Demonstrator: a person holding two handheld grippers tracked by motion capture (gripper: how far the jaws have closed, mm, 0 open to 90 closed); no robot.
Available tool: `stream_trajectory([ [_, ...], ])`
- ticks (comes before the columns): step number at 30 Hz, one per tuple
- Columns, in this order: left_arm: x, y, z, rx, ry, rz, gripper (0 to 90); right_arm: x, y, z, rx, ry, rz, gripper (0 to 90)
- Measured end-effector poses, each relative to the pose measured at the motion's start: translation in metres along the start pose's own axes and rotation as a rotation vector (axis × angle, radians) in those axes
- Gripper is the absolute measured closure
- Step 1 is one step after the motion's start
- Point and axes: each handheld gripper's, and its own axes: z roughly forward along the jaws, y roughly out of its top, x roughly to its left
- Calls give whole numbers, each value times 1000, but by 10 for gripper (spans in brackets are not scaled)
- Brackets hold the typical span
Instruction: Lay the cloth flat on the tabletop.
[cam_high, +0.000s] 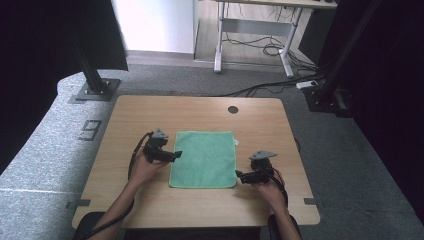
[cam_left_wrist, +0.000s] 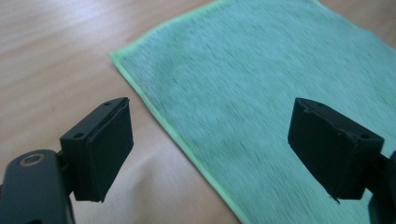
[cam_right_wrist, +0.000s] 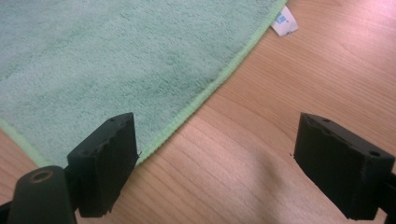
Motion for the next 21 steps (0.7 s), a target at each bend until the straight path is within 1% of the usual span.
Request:
stream_trajectory([
  [2,-6,-9,-6,8,9,9,117,-2,-2,-1,3,15,17,110],
  [3,-8,-13,-9,13,7,9,116,-3,-2,-1,5,18,24,89],
  [5,-11,-20,-12,25,8,9,113,-4,-4,0,11,11,28,60],
  [8,-15,-32,-19,51,37,27,90,-5,-6,0,22,5,24,41],
  [10,-16,-39,-21,61,52,24,72,-5,-7,0,24,-9,18,6],
  [12,-16,-46,-24,75,66,19,54,-5,-9,1,30,-24,17,0],
  [15,-14,-54,-26,88,77,7,50,-7,-12,2,34,-30,27,0],
  [19,-11,-57,-24,97,95,8,31,-9,-16,5,38,-37,32,0],
  [21,-8,-59,-22,100,94,-4,22,-10,-18,6,40,-39,32,0],
])
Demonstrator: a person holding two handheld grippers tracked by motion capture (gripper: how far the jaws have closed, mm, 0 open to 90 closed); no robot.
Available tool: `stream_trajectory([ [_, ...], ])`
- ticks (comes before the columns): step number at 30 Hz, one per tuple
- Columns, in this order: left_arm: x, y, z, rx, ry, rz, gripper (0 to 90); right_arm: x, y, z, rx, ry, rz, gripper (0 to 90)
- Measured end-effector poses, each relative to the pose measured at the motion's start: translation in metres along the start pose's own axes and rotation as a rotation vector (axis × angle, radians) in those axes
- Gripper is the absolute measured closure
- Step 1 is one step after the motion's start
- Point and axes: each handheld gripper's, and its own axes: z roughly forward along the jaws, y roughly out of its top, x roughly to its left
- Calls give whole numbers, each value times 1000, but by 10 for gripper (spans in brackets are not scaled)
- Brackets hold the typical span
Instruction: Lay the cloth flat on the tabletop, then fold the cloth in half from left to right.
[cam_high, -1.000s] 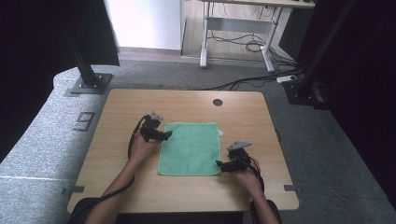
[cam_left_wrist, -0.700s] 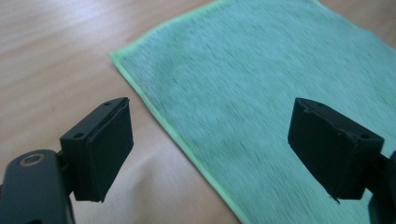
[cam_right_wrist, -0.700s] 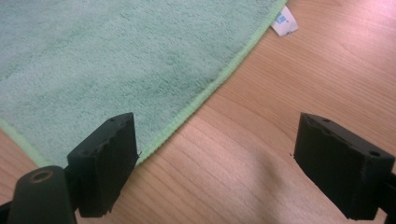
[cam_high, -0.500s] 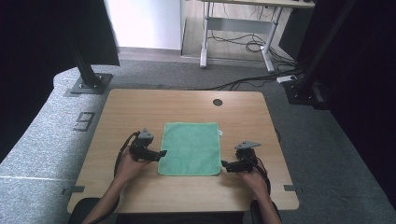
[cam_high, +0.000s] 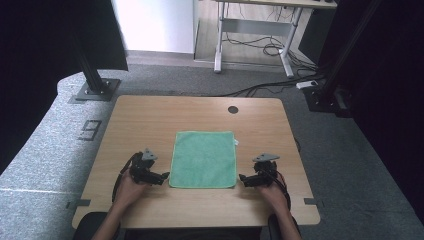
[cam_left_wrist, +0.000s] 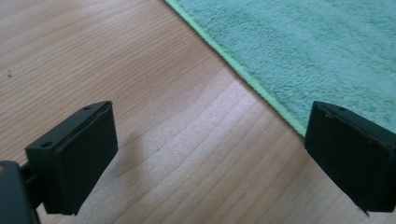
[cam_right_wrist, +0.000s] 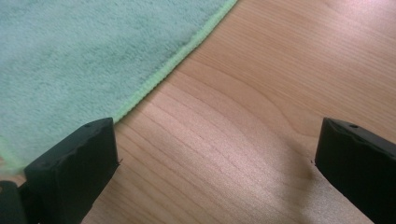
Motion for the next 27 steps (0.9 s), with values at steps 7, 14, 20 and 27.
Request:
stream_trajectory([
  [7,6,-5,6,13,23,-12,0,0,-3,4,5,-5,-7,0],
  [14,5,-6,8,-4,21,-6,0,-1,-5,5,-12,-4,-12,0],
  [20,5,-6,8,-3,20,-4,0,-1,-5,5,-19,-3,-11,0],
  [27,6,-6,8,-3,18,-2,0,-1,-5,5,-19,-9,-7,0],
])
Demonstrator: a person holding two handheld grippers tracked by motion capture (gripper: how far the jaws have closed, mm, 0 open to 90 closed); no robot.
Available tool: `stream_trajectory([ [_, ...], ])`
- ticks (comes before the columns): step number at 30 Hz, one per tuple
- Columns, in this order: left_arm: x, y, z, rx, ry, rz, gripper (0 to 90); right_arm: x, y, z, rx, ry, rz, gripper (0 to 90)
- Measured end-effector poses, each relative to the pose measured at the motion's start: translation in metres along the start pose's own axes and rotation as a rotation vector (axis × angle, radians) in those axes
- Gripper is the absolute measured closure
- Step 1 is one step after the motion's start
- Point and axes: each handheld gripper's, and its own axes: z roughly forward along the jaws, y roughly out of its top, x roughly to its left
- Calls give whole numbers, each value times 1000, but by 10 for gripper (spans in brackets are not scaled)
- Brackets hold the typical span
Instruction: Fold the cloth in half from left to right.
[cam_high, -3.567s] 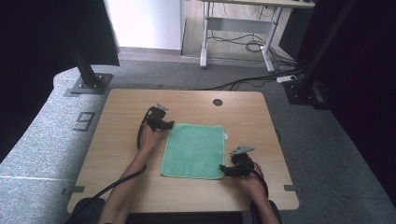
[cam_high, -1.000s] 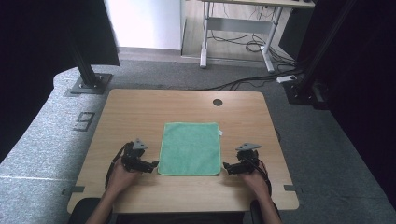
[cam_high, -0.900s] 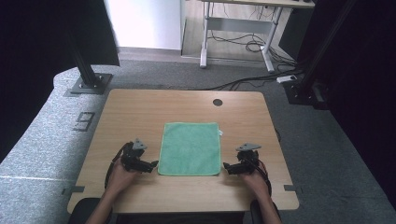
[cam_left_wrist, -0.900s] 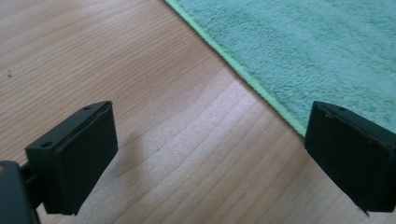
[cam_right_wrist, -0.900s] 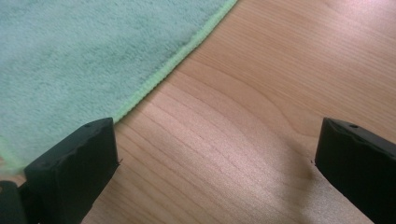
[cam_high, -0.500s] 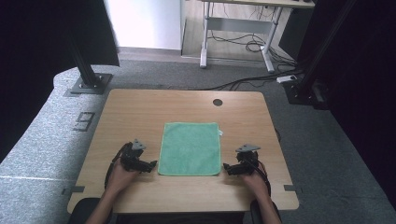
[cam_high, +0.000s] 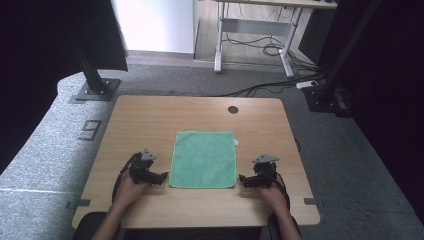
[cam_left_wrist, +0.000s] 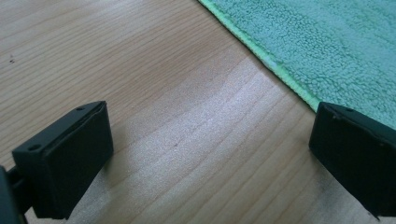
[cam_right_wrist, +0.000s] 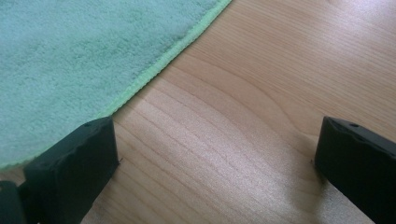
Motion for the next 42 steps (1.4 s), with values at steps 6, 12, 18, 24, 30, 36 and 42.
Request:
stream_trajectory([
  [6,1,1,0,3,-2,0,0,1,1,0,5,-5,10,0],
  [12,4,9,-2,-13,-20,-26,0,4,2,-2,10,4,-13,0],
  [18,7,31,0,-57,-14,-17,0,15,11,-8,-23,12,-31,0],
  [24,5,44,17,-54,-24,-2,0,26,16,-8,-31,25,-24,0],
  [30,-2,39,29,-10,-1,29,0,34,17,-3,-4,28,-43,0],
  [36,-6,36,30,-9,21,27,0,35,12,1,36,8,-64,0],
  [42,-14,31,25,-7,17,33,3,30,10,1,48,-8,-71,0],
])
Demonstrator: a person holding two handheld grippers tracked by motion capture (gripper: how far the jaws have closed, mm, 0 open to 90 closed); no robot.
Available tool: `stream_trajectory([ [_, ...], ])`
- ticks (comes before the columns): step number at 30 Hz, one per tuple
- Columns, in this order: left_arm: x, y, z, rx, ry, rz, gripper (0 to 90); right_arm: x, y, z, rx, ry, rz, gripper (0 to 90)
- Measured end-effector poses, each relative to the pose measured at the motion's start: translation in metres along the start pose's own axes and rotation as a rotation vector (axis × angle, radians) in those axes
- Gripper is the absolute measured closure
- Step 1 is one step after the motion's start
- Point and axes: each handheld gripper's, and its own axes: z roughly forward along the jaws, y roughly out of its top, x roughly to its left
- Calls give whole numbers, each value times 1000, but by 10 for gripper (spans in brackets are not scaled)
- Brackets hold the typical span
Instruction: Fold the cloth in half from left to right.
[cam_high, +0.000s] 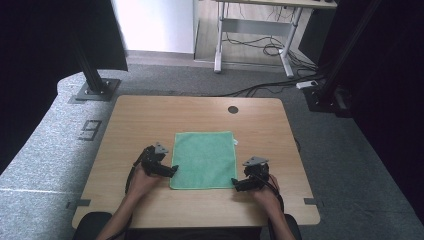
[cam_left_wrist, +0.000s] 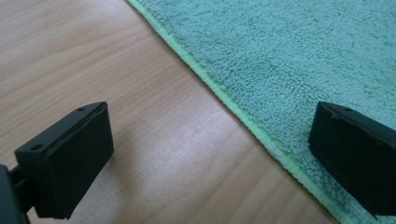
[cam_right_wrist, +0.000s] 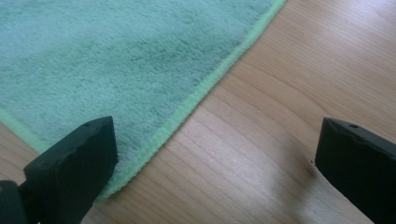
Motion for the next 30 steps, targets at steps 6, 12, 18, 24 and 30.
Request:
stream_trajectory([
  [6,-13,-3,-3,10,-22,5,3,-14,-5,-3,2,-25,35,0],
  [12,-39,-4,-4,7,-60,38,1,-32,-11,-7,-5,-70,77,0],
  [18,-44,1,-1,-2,-71,53,0,-46,-19,-8,-21,-48,135,0],
  [24,-20,9,-5,-24,-38,1,0,-47,-20,-7,-40,-40,125,0],
  [30,2,17,-6,-33,-20,-44,0,-47,-21,-7,-49,-37,122,0],
])
